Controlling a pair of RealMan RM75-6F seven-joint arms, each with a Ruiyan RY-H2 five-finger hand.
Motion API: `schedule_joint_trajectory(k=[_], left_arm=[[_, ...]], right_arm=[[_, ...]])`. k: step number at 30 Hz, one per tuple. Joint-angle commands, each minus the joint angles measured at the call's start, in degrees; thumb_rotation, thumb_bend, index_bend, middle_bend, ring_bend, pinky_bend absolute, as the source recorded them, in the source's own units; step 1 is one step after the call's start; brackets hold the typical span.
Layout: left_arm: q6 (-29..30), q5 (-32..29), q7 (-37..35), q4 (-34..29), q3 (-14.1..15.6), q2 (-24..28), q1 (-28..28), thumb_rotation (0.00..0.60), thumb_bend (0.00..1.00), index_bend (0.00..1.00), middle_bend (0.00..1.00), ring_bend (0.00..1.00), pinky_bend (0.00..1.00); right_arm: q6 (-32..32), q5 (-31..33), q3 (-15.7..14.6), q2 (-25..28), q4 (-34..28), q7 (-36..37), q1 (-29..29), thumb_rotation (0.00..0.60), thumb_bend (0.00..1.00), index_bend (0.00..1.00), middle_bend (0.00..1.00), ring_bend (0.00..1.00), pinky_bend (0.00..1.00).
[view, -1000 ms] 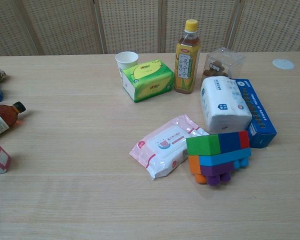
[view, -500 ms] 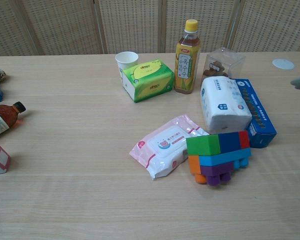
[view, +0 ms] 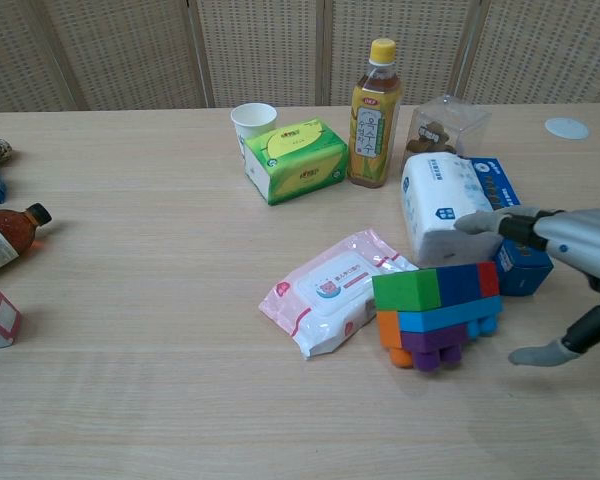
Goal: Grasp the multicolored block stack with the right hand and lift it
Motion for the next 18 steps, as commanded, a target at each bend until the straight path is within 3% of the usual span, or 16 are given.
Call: schedule_joint_trajectory(k=[1,18], left_arm=[[0.2,-0.2,-0.4,0.4,0.0,0.1,0.1,0.6,0.54,0.11,0.05,0.0,0.0],[1.2,-0.3,-1.5,1.0,0.1,0.5,0.6,0.6,0.54,0.11,0.05,0.0,0.0]], right_arm=[[-1.8,1.0,0.5,-1.9,1.4,-0.2,1.4,0.502,0.1,0.0,0.0,0.0,0.0],[-5.4,3.3,1.1,-6.7,7.7,2.2,5.4,0.503,0.11,0.0,0.0,0.0,0.0]])
